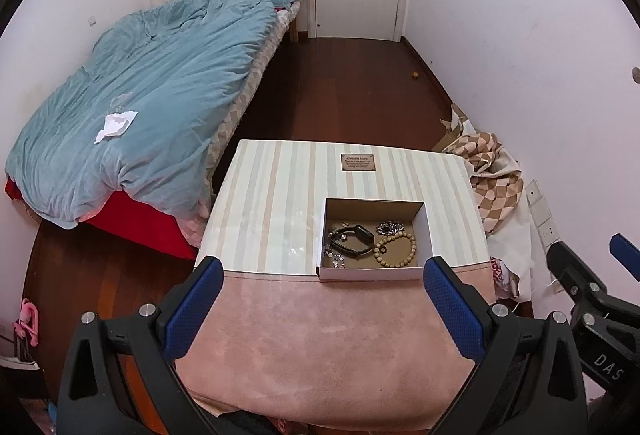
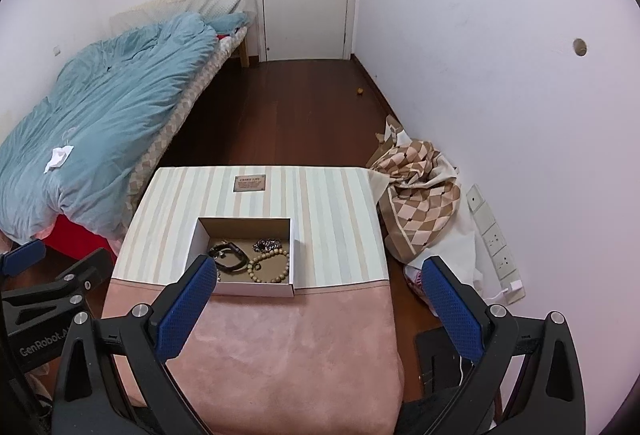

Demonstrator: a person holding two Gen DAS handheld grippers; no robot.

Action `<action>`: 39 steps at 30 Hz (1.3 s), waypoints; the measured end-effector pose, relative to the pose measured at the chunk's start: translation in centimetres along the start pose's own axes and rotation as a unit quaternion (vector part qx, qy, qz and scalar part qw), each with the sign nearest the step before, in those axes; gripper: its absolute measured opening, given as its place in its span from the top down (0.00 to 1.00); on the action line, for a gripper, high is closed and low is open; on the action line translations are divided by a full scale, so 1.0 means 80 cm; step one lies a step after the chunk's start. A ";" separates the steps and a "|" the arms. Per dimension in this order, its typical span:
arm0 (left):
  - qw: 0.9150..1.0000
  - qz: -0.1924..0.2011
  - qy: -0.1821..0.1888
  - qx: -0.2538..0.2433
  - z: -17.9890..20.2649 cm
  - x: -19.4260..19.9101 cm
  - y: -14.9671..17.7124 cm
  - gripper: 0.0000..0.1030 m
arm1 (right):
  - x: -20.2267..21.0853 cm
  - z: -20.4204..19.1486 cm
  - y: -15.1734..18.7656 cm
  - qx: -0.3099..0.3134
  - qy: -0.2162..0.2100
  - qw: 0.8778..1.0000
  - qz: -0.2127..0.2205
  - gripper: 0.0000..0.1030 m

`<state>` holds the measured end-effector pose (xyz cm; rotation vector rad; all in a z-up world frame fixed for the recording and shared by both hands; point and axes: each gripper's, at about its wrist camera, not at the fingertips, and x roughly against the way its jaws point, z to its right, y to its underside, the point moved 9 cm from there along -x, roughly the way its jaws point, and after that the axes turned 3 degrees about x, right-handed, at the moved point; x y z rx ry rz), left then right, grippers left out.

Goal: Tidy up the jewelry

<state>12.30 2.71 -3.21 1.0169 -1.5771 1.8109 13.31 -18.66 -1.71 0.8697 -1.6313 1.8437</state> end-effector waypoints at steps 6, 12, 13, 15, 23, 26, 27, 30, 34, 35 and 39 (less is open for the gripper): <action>1.000 -0.012 0.000 -0.001 0.000 -0.008 0.001 0.01 | -0.011 -0.003 0.001 0.005 -0.002 1.000 -0.010 0.00; 1.000 -0.019 0.001 -0.004 0.002 -0.011 0.005 0.01 | -0.014 -0.003 0.006 0.007 0.000 1.000 -0.015 0.00; 1.000 -0.020 0.000 -0.004 0.002 -0.011 0.006 0.01 | -0.013 -0.002 0.006 0.006 0.000 1.000 -0.014 0.00; 1.000 -0.019 -0.001 -0.004 0.001 -0.011 0.006 0.01 | -0.011 -0.002 0.006 0.005 0.000 1.000 -0.013 0.00; 1.000 -0.011 -0.003 -0.003 -0.003 -0.006 0.006 0.01 | -0.005 -0.001 0.003 0.006 -0.001 1.000 -0.008 0.00; 1.000 -0.011 -0.004 -0.002 -0.004 -0.005 0.007 0.01 | -0.003 0.000 0.003 0.005 -0.003 1.000 -0.008 0.00; 1.000 -0.011 -0.004 -0.002 -0.005 -0.004 0.007 0.01 | -0.003 0.000 0.003 0.006 -0.002 1.000 -0.008 0.00; 1.000 -0.012 -0.005 -0.002 -0.007 -0.003 0.008 0.01 | 0.000 0.000 0.003 0.004 -0.005 1.000 -0.008 0.00; 1.000 -0.010 -0.006 -0.003 -0.008 -0.001 0.008 0.01 | 0.002 0.001 0.004 0.004 -0.006 1.000 -0.008 0.00; 1.000 -0.010 -0.005 -0.002 -0.008 -0.001 0.008 0.01 | 0.001 0.000 0.004 0.004 -0.007 1.000 -0.009 0.00; 1.000 -0.009 -0.004 -0.004 -0.007 0.001 0.009 0.01 | 0.003 0.003 0.004 0.004 -0.008 1.000 -0.008 0.00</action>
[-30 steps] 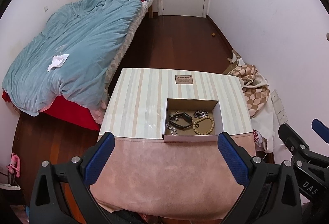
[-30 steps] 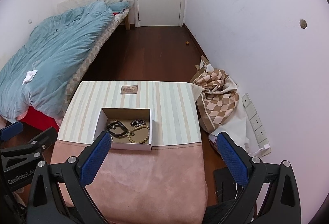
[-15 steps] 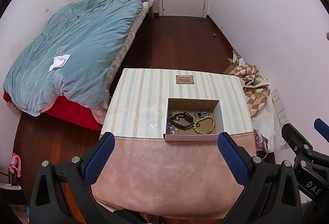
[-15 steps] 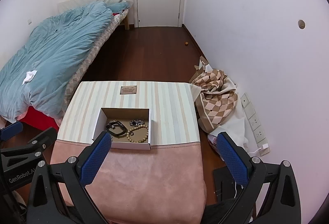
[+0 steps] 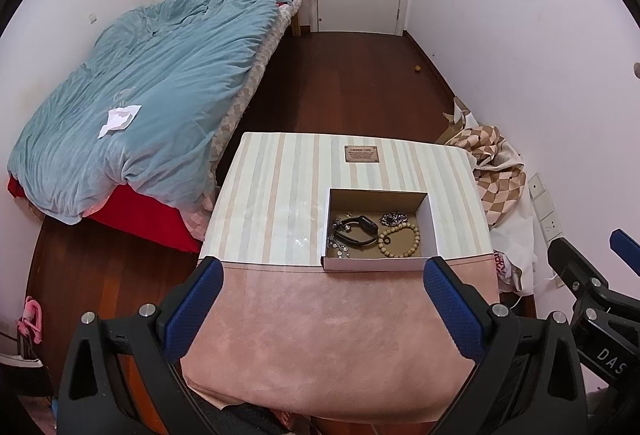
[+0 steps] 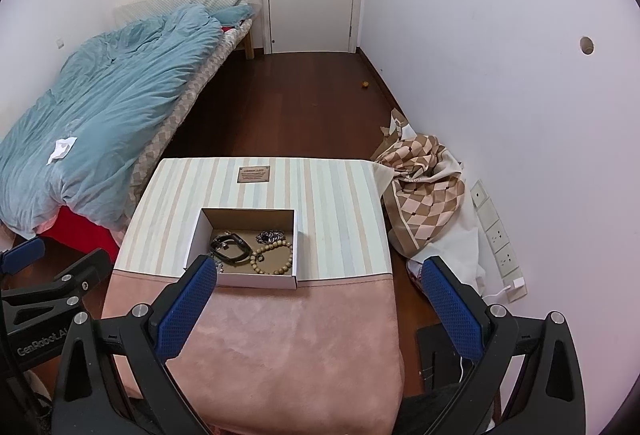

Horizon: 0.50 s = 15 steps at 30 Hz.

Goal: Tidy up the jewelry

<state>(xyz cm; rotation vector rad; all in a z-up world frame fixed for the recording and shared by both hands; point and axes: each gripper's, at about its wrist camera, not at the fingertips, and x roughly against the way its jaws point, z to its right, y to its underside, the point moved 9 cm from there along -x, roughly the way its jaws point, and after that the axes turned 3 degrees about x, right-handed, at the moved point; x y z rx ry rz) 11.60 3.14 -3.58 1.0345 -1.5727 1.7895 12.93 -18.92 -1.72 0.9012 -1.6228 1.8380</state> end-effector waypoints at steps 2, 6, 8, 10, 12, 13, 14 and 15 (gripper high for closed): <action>1.000 0.001 0.001 0.000 0.001 0.001 0.000 0.01 | 0.001 0.000 0.000 0.000 0.000 1.000 0.001 0.00; 1.000 0.003 0.000 0.000 0.001 0.006 0.001 0.01 | 0.002 0.000 0.000 0.000 -0.001 1.000 0.002 0.00; 1.000 0.006 -0.001 0.000 0.001 0.009 0.000 0.01 | 0.004 0.001 -0.001 0.000 0.000 1.000 0.004 0.00; 1.000 0.007 -0.001 0.002 0.001 0.012 -0.001 0.01 | 0.006 0.000 -0.001 0.000 -0.001 1.000 0.004 0.00; 1.000 0.009 -0.002 0.002 0.000 0.015 -0.001 0.01 | 0.007 0.000 -0.003 0.001 -0.002 1.000 0.006 0.00; 1.000 0.010 -0.003 0.002 0.001 0.016 -0.002 0.01 | 0.008 -0.001 -0.002 0.001 -0.002 1.000 0.007 0.00; 1.000 0.010 -0.003 0.002 0.000 0.016 -0.002 0.01 | 0.008 -0.001 -0.003 0.001 -0.002 1.000 0.007 0.00; 1.000 0.011 -0.004 0.002 -0.001 0.017 -0.001 0.01 | 0.008 -0.002 -0.003 0.001 -0.003 1.000 0.008 0.00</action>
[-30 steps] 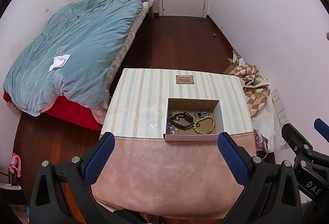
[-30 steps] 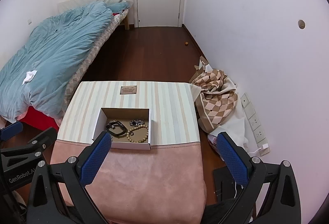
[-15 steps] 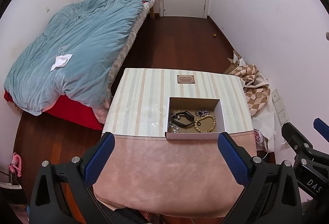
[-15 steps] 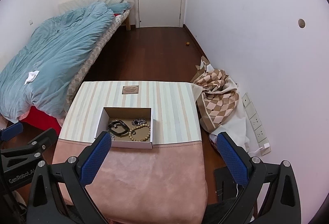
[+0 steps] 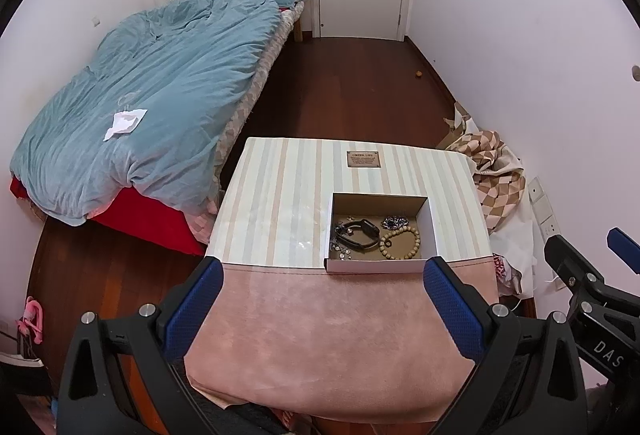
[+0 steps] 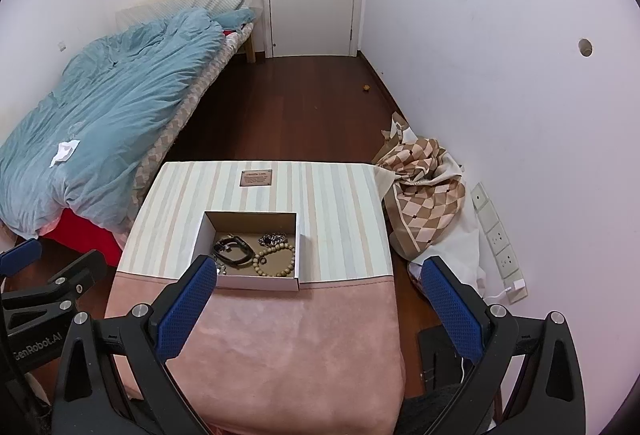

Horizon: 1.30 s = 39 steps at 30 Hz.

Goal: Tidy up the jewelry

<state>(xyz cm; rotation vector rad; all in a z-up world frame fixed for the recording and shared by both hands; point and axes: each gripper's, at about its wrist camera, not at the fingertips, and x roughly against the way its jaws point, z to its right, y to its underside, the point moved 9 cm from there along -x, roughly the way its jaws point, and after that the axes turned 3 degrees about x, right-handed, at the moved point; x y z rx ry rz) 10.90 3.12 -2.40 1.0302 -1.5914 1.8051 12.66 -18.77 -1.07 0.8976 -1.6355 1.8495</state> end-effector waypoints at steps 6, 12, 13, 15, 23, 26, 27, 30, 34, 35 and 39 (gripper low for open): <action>1.000 0.001 -0.001 0.000 -0.003 0.002 0.002 0.01 | 0.001 -0.003 0.001 0.001 -0.002 1.000 0.001 0.00; 1.000 0.003 0.001 0.000 -0.004 0.003 0.003 0.01 | 0.001 -0.003 0.002 0.001 -0.002 1.000 0.000 0.00; 1.000 0.004 0.002 0.000 -0.004 0.004 0.003 0.01 | 0.001 -0.003 0.002 0.001 -0.002 1.000 0.000 0.00; 1.000 0.004 0.002 0.000 -0.004 0.005 0.003 0.01 | 0.001 -0.003 0.002 0.001 -0.001 1.000 0.002 0.00; 1.000 0.004 0.003 0.000 -0.003 0.006 0.003 0.01 | 0.001 -0.002 0.003 0.001 0.000 1.000 0.001 0.00; 1.000 0.005 0.003 0.002 -0.002 0.007 0.003 0.01 | 0.001 -0.002 0.003 0.001 0.000 1.000 0.002 0.00; 1.000 0.005 0.002 0.001 -0.002 0.007 0.004 0.01 | 0.001 -0.002 0.003 0.001 0.001 1.000 0.003 0.00; 1.000 0.005 0.003 0.003 0.000 0.008 0.005 0.01 | 0.001 -0.002 0.004 0.002 0.002 1.000 0.003 0.00; 1.000 0.005 0.003 0.002 0.001 0.008 0.004 0.01 | 0.001 -0.002 0.004 0.001 0.001 1.000 0.004 0.00; 1.000 0.006 0.003 0.002 0.000 0.009 0.004 0.01 | 0.001 -0.002 0.004 0.002 0.002 1.000 0.004 0.00; 1.000 0.006 0.002 0.001 0.000 0.009 0.004 0.01 | 0.001 -0.002 0.004 0.002 0.003 1.000 0.004 0.00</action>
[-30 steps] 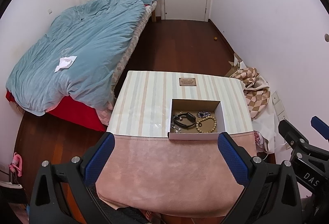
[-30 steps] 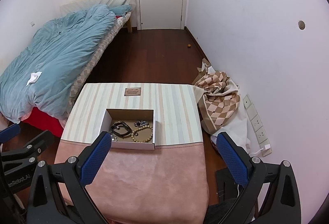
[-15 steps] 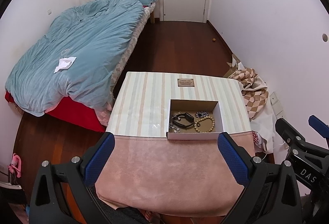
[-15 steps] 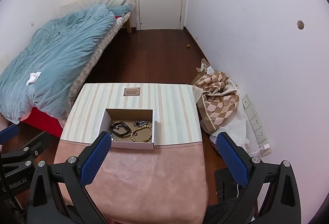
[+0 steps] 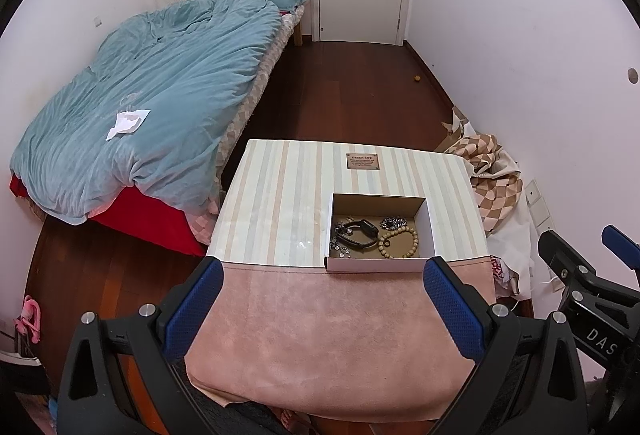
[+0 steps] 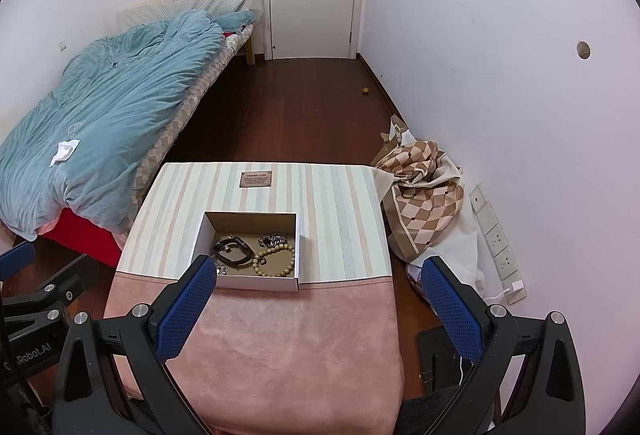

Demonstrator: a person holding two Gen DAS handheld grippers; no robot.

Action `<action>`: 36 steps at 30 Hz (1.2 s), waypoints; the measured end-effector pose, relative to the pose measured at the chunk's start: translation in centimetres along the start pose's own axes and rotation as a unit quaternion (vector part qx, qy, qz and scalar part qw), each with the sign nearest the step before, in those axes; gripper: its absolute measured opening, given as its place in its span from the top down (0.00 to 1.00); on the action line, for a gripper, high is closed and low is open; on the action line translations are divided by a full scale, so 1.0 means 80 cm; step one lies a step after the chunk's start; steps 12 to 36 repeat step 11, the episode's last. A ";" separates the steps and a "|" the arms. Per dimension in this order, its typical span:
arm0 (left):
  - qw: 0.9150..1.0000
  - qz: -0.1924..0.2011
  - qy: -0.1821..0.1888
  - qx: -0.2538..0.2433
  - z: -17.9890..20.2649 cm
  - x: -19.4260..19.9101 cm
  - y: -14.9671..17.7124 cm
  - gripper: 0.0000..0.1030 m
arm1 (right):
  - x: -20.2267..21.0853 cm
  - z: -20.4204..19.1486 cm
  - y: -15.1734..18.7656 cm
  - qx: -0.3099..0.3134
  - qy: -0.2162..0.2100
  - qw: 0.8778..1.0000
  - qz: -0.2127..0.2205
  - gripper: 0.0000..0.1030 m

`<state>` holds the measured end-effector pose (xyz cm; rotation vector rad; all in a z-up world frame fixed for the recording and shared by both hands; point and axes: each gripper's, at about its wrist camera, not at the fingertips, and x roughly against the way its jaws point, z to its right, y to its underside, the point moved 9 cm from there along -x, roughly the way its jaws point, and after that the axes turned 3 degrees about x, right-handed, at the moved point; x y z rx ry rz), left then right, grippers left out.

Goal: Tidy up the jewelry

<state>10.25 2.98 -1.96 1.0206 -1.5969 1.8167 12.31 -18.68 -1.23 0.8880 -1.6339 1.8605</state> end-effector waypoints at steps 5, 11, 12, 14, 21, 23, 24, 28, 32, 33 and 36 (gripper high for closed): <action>1.000 0.000 0.000 0.000 0.000 0.000 0.001 0.01 | 0.000 0.001 0.000 -0.001 0.001 1.000 0.001 0.00; 1.000 0.004 0.002 0.001 0.001 0.001 -0.001 0.01 | 0.001 0.003 0.002 -0.002 0.001 1.000 0.000 0.00; 1.000 0.004 0.002 0.001 0.001 0.001 -0.001 0.01 | 0.001 0.003 0.002 -0.002 0.001 1.000 0.000 0.00; 1.000 0.004 0.002 0.001 0.001 0.001 -0.001 0.01 | 0.001 0.003 0.002 -0.002 0.001 1.000 0.000 0.00; 1.000 0.004 0.002 0.001 0.001 0.001 -0.001 0.01 | 0.001 0.003 0.002 -0.002 0.001 1.000 0.000 0.00; 1.000 0.004 0.002 0.001 0.001 0.001 -0.001 0.01 | 0.001 0.003 0.002 -0.002 0.001 1.000 0.000 0.00; 1.000 0.004 0.002 0.001 0.001 0.001 -0.001 0.01 | 0.001 0.003 0.002 -0.002 0.001 1.000 0.000 0.00; 1.000 0.004 0.002 0.001 0.001 0.001 -0.001 0.01 | 0.001 0.003 0.002 -0.002 0.001 1.000 0.000 0.00; 1.000 0.004 0.002 0.001 0.001 0.001 -0.001 0.01 | 0.001 0.003 0.002 -0.002 0.001 1.000 0.000 0.00; 1.000 0.004 0.002 0.001 0.001 0.001 -0.001 0.01 | 0.001 0.003 0.002 -0.002 0.001 1.000 0.000 0.00; 1.000 0.004 0.002 0.001 0.001 0.001 -0.001 0.01 | 0.001 0.003 0.002 -0.002 0.001 1.000 0.000 0.00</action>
